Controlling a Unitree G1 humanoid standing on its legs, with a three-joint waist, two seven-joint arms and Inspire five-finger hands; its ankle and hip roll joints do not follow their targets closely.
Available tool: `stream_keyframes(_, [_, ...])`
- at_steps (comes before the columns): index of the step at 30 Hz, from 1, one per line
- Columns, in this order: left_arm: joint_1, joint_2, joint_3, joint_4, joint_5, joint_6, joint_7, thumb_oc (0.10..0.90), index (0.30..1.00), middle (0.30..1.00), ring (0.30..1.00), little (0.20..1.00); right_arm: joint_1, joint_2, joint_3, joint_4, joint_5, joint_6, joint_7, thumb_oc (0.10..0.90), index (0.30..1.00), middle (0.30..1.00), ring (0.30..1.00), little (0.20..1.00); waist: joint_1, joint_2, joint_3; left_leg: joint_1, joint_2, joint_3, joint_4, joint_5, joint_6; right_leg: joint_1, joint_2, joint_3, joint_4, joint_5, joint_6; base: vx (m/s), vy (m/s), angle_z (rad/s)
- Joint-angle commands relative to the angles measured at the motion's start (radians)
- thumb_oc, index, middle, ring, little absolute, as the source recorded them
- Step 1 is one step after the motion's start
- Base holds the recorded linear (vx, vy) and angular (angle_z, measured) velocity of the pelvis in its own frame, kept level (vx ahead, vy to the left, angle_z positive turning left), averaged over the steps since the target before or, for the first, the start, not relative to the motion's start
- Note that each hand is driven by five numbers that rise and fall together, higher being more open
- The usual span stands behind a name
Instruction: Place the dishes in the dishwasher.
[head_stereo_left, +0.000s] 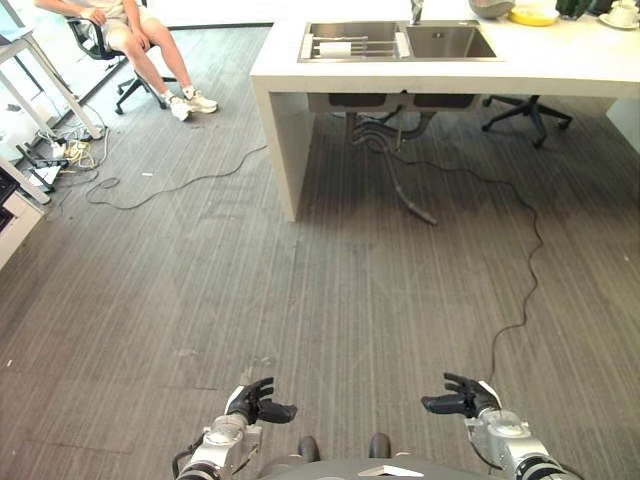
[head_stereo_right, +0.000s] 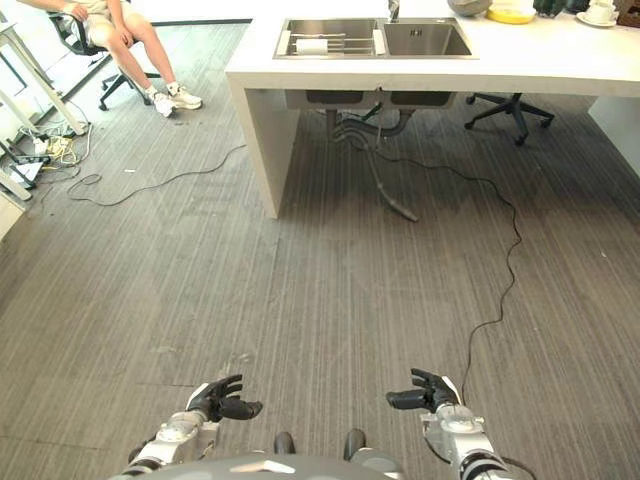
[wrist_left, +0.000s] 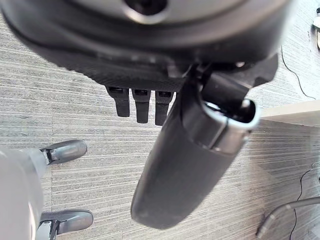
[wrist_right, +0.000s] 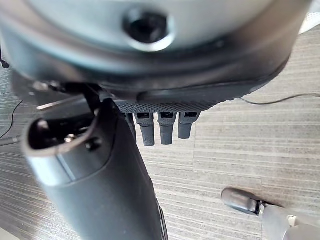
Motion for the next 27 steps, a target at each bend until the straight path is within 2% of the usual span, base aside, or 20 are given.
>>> stream_keyframes(1, [-0.091,0.032,-0.005,-0.009,-0.025,-0.038,0.014,0.800,0.900,0.900,0.900,0.900,-0.076,0.016,0.005,0.047,0.008,-0.030,-0.010,0.800,0.900,0.900,0.900,0.900,0.009,-0.058,-0.046,-0.026,0.007,0.015,0.000,-0.040,-0.045,-0.010,-0.110,-0.019,0.011,-0.041,0.108,0.05,0.044,0.00])
stream_keyframes(5, [-0.094,0.036,-0.006,-0.021,-0.020,-0.037,0.014,0.800,0.900,0.900,0.900,0.900,-0.084,0.020,0.007,0.042,0.019,-0.027,-0.005,0.800,0.900,0.900,0.900,0.900,0.010,-0.061,-0.048,-0.021,-0.002,0.015,0.000,-0.047,-0.036,-0.004,-0.116,-0.019,0.011,-0.034,0.112,0.03,0.055,0.00])
stream_keyframes(9, [-0.106,0.047,-0.006,-0.028,-0.023,-0.032,0.019,0.800,0.900,0.900,0.900,0.900,-0.102,0.024,0.008,0.054,0.028,-0.024,-0.005,0.800,0.900,0.900,0.900,0.900,0.013,-0.060,-0.039,-0.020,-0.017,0.016,0.000,-0.059,-0.013,-0.046,-0.130,-0.001,0.091,-0.048,0.121,0.02,0.129,-0.07])
stream_keyframes(11, [-0.122,0.061,-0.002,-0.050,-0.046,-0.025,0.023,0.800,0.900,0.900,0.900,0.900,-0.123,0.029,0.009,0.054,0.035,-0.024,-0.004,0.800,0.900,0.900,0.900,0.900,0.019,-0.053,-0.012,-0.016,-0.024,0.024,0.000,-0.070,0.015,-0.131,-0.145,0.004,0.298,-0.092,0.131,0.01,0.194,-0.12])
stream_keyframes(13, [-0.126,0.064,0.002,-0.073,-0.054,-0.021,0.026,0.800,0.900,0.900,0.900,0.900,-0.135,0.033,0.012,0.043,0.043,-0.022,-0.007,0.800,0.900,0.900,0.900,0.900,0.018,-0.051,0.007,0.008,-0.031,0.035,0.000,-0.089,0.033,-0.205,-0.170,-0.006,0.457,-0.073,0.154,0.04,0.137,-0.23])
stream_keyframes(14, [-0.126,0.064,0.002,-0.073,-0.054,-0.021,0.026,0.800,0.900,0.900,0.900,0.900,-0.135,0.033,0.012,0.043,0.043,-0.022,-0.007,0.800,0.900,0.900,0.900,0.900,0.018,-0.051,0.007,0.008,-0.031,0.035,0.000,-0.089,0.033,-0.205,-0.170,-0.006,0.457,-0.073,0.154,0.15,0.122,-0.23])
stream_keyframes(15, [-0.125,0.069,0.007,-0.074,-0.060,-0.019,0.029,0.800,0.900,0.900,0.900,0.900,-0.137,0.042,0.012,0.042,0.044,-0.017,-0.003,0.800,0.900,0.900,0.900,0.900,0.014,-0.049,0.021,0.048,-0.033,0.042,0.000,-0.112,0.038,-0.260,-0.188,-0.023,0.554,-0.039,0.168,0.23,0.074,-0.20])
stream_keyframes(18, [-0.119,0.071,0.017,-0.075,-0.071,-0.021,0.036,0.800,0.900,0.900,0.900,0.900,-0.131,0.040,0.010,0.023,0.039,-0.014,-0.004,0.800,0.900,0.900,0.900,0.900,0.006,-0.047,0.023,0.102,-0.047,0.029,0.000,-0.161,0.032,-0.292,-0.197,-0.066,0.432,-0.035,0.155,0.36,0.025,-0.21])
stream_keyframes(19, [-0.121,0.069,0.016,-0.080,-0.072,-0.021,0.037,0.800,0.900,0.900,0.900,0.900,-0.132,0.034,0.009,0.016,0.040,-0.014,-0.008,0.800,0.900,0.900,0.900,0.900,-0.004,-0.045,0.032,0.107,-0.045,0.023,0.005,-0.159,0.028,-0.294,-0.192,-0.085,0.347,-0.001,0.142,0.17,-0.036,-0.01])
stream_keyframes(20, [-0.121,0.069,0.016,-0.080,-0.072,-0.021,0.037,0.800,0.900,0.900,0.900,0.900,-0.132,0.034,0.009,0.016,0.040,-0.014,-0.008,0.800,0.900,0.900,0.900,0.900,-0.004,-0.044,0.032,0.108,-0.044,0.023,0.005,-0.159,0.028,-0.293,-0.192,-0.086,0.346,0.000,0.142,0.30,-0.092,0.06])
stream_keyframes(21, [-0.124,0.068,0.015,-0.084,-0.067,-0.020,0.032,0.800,0.900,0.900,0.900,0.900,-0.123,0.026,0.002,0.001,0.041,-0.010,-0.009,0.800,0.900,0.900,0.900,0.900,-0.022,-0.050,0.038,0.130,-0.051,0.004,0.015,-0.183,0.013,-0.324,-0.204,-0.081,0.190,0.050,0.159,0.24,-0.060,0.08])
stream_keyframes(22, [-0.124,0.068,0.015,-0.084,-0.067,-0.020,0.032,0.800,0.900,0.900,0.900,0.900,-0.123,0.026,0.002,0.000,0.041,-0.010,-0.009,0.800,0.900,0.900,0.900,0.900,-0.023,-0.047,0.039,0.132,-0.047,0.003,0.017,-0.185,0.012,-0.316,-0.200,-0.085,0.180,0.054,0.159,0.56,-0.124,0.10])
stream_keyframes(23, [-0.120,0.066,0.021,-0.080,-0.062,-0.021,0.032,0.800,0.900,0.900,0.900,0.900,-0.107,0.028,-0.007,0.001,0.034,-0.006,-0.006,0.800,0.900,0.900,0.900,0.900,-0.038,-0.047,0.037,0.170,-0.046,-0.013,0.025,-0.219,0.001,-0.345,-0.211,-0.062,0.086,0.103,0.179,0.53,-0.087,0.17])
stream_keyframes(24, [-0.116,0.067,0.029,-0.079,-0.059,-0.022,0.031,0.800,0.900,0.900,0.900,0.900,-0.096,0.028,-0.012,0.002,0.028,-0.004,-0.001,0.800,0.900,0.900,0.900,0.900,-0.043,-0.042,0.031,0.197,-0.043,-0.025,0.025,-0.242,-0.004,-0.360,-0.213,-0.046,0.068,0.111,0.192,0.84,-0.184,0.35])
stream_keyframes(25, [-0.103,0.064,0.030,-0.088,-0.055,-0.025,0.026,0.800,0.900,0.900,0.900,0.900,-0.076,0.024,-0.012,0.004,0.018,-0.002,0.010,0.800,0.900,0.900,0.900,0.900,-0.052,-0.050,0.022,0.228,-0.049,-0.046,0.042,-0.263,-0.008,-0.381,-0.228,-0.043,0.079,0.150,0.193,0.70,-0.191,0.40])
stream_keyframes(27, [-0.094,0.064,0.031,-0.122,-0.058,-0.030,0.022,0.800,0.900,0.900,0.900,0.900,-0.070,0.021,-0.015,0.005,0.015,-0.002,0.016,0.800,0.900,0.900,0.900,0.900,-0.047,-0.052,0.009,0.249,-0.041,-0.066,0.081,-0.276,-0.018,-0.364,-0.230,-0.074,0.108,0.161,0.182,0.48,-0.197,0.34])
